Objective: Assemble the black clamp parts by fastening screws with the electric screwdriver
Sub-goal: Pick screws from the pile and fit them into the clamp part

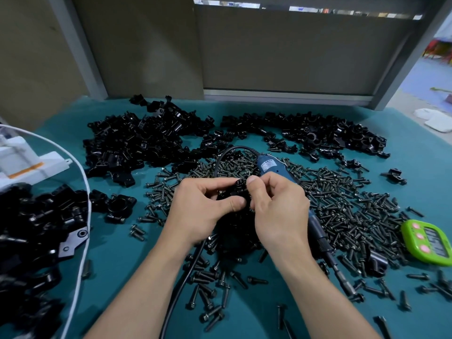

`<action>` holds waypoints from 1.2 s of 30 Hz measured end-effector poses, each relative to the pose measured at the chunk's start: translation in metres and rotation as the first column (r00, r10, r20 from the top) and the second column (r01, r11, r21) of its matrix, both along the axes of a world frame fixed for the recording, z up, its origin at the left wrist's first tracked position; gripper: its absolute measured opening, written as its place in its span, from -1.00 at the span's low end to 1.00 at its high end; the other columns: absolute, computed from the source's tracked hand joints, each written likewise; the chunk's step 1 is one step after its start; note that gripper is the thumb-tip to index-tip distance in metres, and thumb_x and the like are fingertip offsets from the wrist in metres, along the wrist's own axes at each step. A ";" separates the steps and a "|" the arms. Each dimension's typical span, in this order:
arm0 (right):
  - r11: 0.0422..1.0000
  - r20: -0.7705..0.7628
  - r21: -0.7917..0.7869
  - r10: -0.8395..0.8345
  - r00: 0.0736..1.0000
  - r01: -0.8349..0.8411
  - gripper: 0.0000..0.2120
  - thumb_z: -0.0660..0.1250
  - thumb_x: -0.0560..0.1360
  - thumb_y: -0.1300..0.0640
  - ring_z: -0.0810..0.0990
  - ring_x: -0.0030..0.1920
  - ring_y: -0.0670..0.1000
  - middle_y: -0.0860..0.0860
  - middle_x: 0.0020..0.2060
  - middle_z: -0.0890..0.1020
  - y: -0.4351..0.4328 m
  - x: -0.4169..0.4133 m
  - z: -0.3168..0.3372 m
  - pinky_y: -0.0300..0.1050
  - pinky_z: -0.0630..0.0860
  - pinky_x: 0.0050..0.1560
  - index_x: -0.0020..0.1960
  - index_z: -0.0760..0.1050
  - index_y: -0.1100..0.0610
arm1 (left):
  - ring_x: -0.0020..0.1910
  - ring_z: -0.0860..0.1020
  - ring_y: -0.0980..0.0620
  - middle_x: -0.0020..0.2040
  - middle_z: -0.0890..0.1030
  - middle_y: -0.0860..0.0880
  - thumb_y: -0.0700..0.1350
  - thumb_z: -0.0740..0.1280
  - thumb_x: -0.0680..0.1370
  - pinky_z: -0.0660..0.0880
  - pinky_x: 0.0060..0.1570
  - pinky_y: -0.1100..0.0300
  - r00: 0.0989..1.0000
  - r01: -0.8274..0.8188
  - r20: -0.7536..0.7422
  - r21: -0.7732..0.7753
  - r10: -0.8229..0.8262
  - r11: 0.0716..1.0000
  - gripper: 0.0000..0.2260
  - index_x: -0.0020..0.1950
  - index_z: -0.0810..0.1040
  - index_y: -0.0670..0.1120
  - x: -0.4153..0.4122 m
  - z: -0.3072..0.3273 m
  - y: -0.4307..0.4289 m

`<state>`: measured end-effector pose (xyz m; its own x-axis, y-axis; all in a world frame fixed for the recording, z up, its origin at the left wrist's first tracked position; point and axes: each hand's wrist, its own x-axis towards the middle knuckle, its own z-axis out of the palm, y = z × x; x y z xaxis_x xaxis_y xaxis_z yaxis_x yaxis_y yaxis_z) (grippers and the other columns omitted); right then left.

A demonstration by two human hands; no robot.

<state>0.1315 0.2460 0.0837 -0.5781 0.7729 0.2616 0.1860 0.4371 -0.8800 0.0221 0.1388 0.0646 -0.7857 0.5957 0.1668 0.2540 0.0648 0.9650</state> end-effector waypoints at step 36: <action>0.963 0.155 0.013 0.265 0.952 -0.271 -0.82 0.32 0.63 0.08 0.55 -0.38 -0.14 -0.10 -0.38 0.65 0.020 0.012 0.006 -0.27 0.43 -0.35 -0.14 0.58 -0.03 | -0.18 0.62 0.42 -0.19 0.69 0.38 -0.11 0.66 0.38 0.49 -0.11 0.50 0.996 0.033 -0.086 -0.004 -0.034 0.999 -0.65 -0.09 0.67 0.33 -0.001 0.003 -0.003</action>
